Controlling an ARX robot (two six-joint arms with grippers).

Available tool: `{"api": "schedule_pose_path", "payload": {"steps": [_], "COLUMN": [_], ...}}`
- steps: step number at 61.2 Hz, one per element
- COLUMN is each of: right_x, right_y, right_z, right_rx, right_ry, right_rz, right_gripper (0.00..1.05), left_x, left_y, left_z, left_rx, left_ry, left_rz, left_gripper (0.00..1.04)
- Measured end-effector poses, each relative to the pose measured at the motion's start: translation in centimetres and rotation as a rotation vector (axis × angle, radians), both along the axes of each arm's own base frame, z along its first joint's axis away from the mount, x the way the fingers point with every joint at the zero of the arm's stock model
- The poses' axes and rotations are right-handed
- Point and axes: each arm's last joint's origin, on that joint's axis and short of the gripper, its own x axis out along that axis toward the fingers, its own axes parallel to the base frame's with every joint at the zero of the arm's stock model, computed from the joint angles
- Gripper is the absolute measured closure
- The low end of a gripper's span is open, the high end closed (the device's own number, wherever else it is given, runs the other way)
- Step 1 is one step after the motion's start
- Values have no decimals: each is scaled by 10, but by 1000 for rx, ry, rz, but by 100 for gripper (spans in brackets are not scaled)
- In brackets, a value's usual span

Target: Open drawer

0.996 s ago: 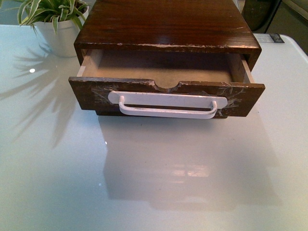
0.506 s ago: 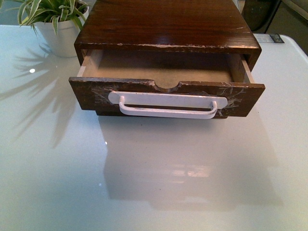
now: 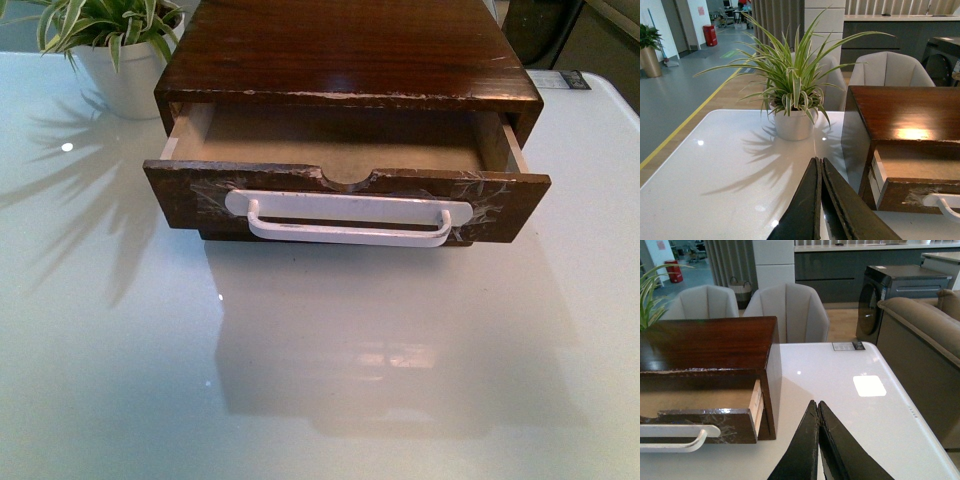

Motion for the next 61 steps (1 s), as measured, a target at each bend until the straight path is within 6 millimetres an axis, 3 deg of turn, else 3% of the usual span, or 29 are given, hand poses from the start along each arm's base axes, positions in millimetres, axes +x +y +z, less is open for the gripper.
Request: {"api": "schedule_pose_path", "payload": {"steps": [21, 28, 47, 61], "right_x": [-14, -15, -15, -15], "right_y": [0, 0, 0, 0], "right_z": [-3, -3, -3, -3], "right_rx": [0, 0, 0, 0], "right_ry": [8, 7, 6, 6], "right_rz": [0, -1, -1, -1], "right_gripper": [103, 103, 103, 60], "left_x": [-7, -16, -17, -17], "left_y": [0, 0, 0, 0], "left_z": [-1, -4, -3, -3], "left_rx": [0, 0, -1, 0], "left_ry": [2, 12, 5, 5], "left_rz": [0, 0, 0, 0], "left_gripper": [103, 103, 103, 59]}}
